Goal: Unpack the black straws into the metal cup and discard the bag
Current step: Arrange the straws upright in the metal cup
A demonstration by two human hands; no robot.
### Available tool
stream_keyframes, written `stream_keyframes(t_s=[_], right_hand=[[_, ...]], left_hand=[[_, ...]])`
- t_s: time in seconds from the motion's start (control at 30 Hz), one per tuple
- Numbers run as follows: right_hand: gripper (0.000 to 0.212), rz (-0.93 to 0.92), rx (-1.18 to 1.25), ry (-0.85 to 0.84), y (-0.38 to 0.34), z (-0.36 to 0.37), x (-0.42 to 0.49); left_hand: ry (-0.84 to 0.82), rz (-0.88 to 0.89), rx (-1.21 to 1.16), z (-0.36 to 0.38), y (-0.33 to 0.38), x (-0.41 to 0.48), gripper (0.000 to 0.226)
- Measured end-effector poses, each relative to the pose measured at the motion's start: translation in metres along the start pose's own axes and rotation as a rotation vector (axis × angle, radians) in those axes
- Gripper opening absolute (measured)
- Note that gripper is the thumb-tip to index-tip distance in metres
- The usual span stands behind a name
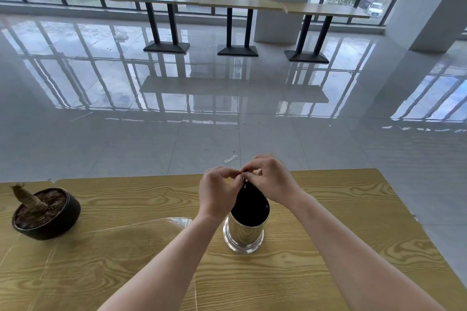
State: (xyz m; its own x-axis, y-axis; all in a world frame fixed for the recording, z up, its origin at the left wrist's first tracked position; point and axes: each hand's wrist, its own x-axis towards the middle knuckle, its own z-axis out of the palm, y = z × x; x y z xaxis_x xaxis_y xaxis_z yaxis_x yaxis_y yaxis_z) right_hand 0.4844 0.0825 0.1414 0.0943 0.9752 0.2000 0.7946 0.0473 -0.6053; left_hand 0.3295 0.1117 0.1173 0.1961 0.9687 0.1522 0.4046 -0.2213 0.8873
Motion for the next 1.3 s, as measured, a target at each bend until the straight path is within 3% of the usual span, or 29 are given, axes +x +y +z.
stream_keyframes(t_s=[0.17, 0.3, 0.63, 0.83, 0.93, 1.03, 1.2, 1.3], right_hand=[[0.01, 0.007, 0.036, 0.004, -0.001, -0.007, -0.001], [0.015, 0.056, 0.109, 0.052, 0.004, -0.01, -0.006], [0.01, 0.042, 0.151, 0.063, -0.012, -0.007, -0.003], [0.011, 0.05, 0.128, 0.162, -0.006, -0.016, -0.011], [0.008, 0.065, 0.157, 0.213, -0.005, -0.018, -0.016], [0.011, 0.086, 0.167, 0.167, -0.004, -0.017, -0.02], [0.009, 0.031, 0.177, 0.071, -0.017, -0.014, -0.014], [0.008, -0.004, 0.166, 0.031, -0.022, -0.014, -0.008]], left_hand=[[-0.022, 0.056, 0.041, -0.004, 0.005, 0.001, 0.006], [-0.011, -0.058, -0.09, -0.011, 0.002, 0.003, 0.003], [-0.114, -0.042, -0.197, -0.015, 0.009, 0.012, 0.005], [-0.127, -0.069, -0.065, -0.013, -0.008, -0.002, 0.022], [-0.057, -0.05, -0.04, -0.015, -0.012, -0.008, 0.027], [0.002, -0.02, -0.041, -0.016, -0.013, -0.01, 0.027], [-0.115, 0.15, 0.027, -0.011, 0.001, -0.006, 0.019], [-0.059, 0.087, -0.051, -0.009, 0.001, -0.004, 0.009]])
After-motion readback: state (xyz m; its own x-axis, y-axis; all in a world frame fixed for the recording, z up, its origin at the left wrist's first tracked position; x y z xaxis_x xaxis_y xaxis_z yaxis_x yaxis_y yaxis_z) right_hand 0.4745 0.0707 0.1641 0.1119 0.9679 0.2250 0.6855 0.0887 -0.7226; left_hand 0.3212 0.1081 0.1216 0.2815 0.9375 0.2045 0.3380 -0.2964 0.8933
